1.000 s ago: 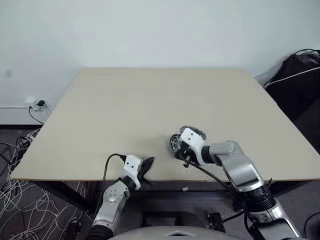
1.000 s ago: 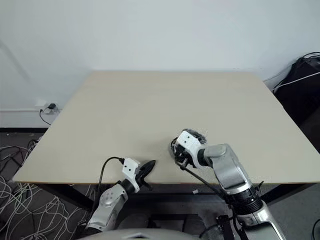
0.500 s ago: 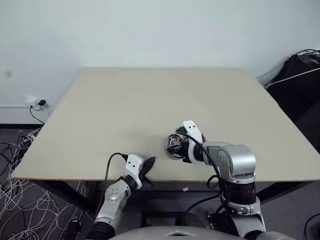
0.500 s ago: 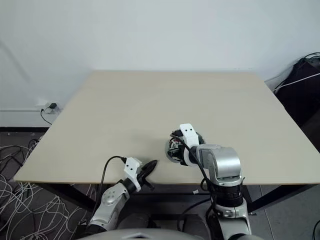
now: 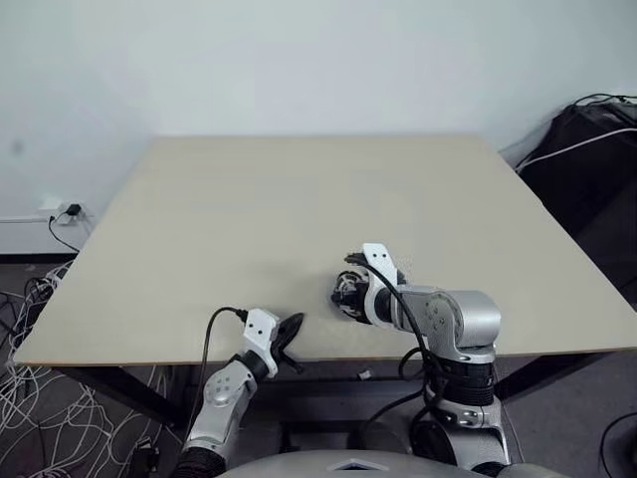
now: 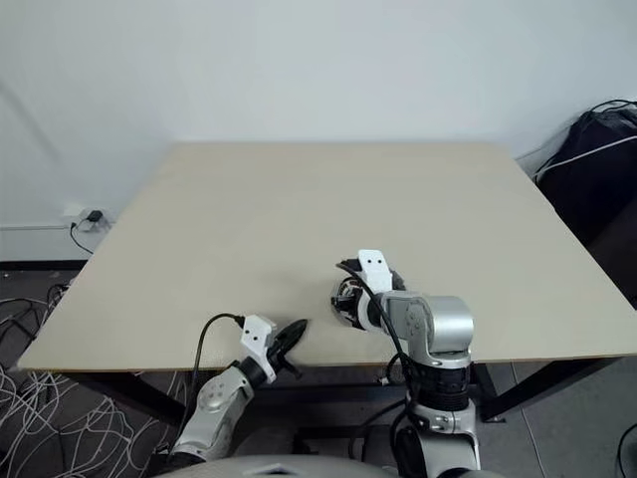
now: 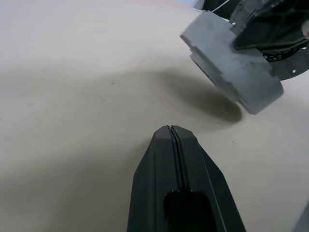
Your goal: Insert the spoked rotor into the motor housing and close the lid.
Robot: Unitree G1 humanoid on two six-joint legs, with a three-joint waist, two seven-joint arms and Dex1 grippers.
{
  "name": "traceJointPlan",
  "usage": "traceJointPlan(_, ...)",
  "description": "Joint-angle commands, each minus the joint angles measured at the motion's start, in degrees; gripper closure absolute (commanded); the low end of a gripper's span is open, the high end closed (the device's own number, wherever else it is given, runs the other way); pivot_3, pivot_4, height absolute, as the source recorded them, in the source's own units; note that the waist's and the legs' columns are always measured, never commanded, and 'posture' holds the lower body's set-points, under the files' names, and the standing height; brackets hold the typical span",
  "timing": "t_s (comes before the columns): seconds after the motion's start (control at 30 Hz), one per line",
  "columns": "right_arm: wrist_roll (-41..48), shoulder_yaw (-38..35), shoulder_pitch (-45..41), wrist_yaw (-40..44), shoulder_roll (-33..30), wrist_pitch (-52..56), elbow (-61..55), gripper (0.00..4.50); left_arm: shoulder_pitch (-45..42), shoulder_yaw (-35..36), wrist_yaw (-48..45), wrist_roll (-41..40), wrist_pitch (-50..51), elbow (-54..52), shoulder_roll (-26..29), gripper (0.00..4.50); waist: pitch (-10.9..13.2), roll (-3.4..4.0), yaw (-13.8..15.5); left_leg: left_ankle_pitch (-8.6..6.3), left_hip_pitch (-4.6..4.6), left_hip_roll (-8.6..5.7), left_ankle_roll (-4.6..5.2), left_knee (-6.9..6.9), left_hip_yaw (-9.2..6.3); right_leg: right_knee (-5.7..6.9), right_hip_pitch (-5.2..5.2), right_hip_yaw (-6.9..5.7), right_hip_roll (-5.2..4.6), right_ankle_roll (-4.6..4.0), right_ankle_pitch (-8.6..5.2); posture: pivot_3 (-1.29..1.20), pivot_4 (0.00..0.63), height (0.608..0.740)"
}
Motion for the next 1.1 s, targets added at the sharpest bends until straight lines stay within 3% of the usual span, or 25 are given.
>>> traceJointPlan(0.03, 4.19, -1.41, -1.80, -3.77, 0.86, 0.55, -0.91, 4.41, 3.17, -2.19, 0.71, 0.92, 1.92, -5.32, -0.04, 4.50, 0.02, 0.03, 0.01, -0.01, 0.00, -0.01, 0.00, 0.00, 0.00, -0.01, 0.00, 0.00, -0.01, -0.01, 0.00, 0.00, 0.000, 0.740)
traceJointPlan(0.43, 10.66, -0.48, -4.75, -11.14, 2.24, 0.55, 5.87, 4.41, 6.22, -3.88, 1.49, 2.37, -0.86, -3.30, -0.45, 4.50, 0.15, 0.13, -0.04, 0.05, 0.02, 0.06, 0.08, -0.01, 0.00, 0.00, 0.01, -0.03, 0.02, 0.04, -0.03, 0.00, 0.000, 0.740)
traceJointPlan(0.87, 13.94, -0.67, -6.53, -11.44, 5.81, 0.55, 5.91, 0.20, 1.29, -0.97, -0.94, 0.14, -11.75, 1.84, -0.11, 4.50, 0.17, 0.14, -0.01, 0.08, 0.01, 0.05, 0.14, -0.01, -0.01, -0.02, 0.01, -0.04, -0.01, 0.06, -0.01, 0.00, 0.000, 0.740)
traceJointPlan(0.9, 15.03, -0.43, -6.64, -11.08, 5.84, 0.55, 5.30, 0.03, 1.37, -0.81, -1.30, -0.40, -11.85, 1.21, -0.05, 4.50, 0.17, 0.14, -0.02, 0.09, 0.01, 0.05, 0.15, -0.02, -0.01, -0.01, 0.01, -0.04, -0.01, 0.05, -0.02, 0.00, 0.000, 0.740)
traceJointPlan(1.1, 22.64, -3.27, -9.15, -9.58, 8.12, 0.55, -0.24, 0.03, 3.01, -0.72, -1.63, -0.93, -12.80, -2.58, 0.00, 4.50, 0.22, 0.16, -0.06, 0.07, -0.01, 0.05, 0.14, -0.03, -0.01, -0.03, 0.00, -0.03, -0.03, 0.05, -0.02, 0.00, 0.000, 0.740)
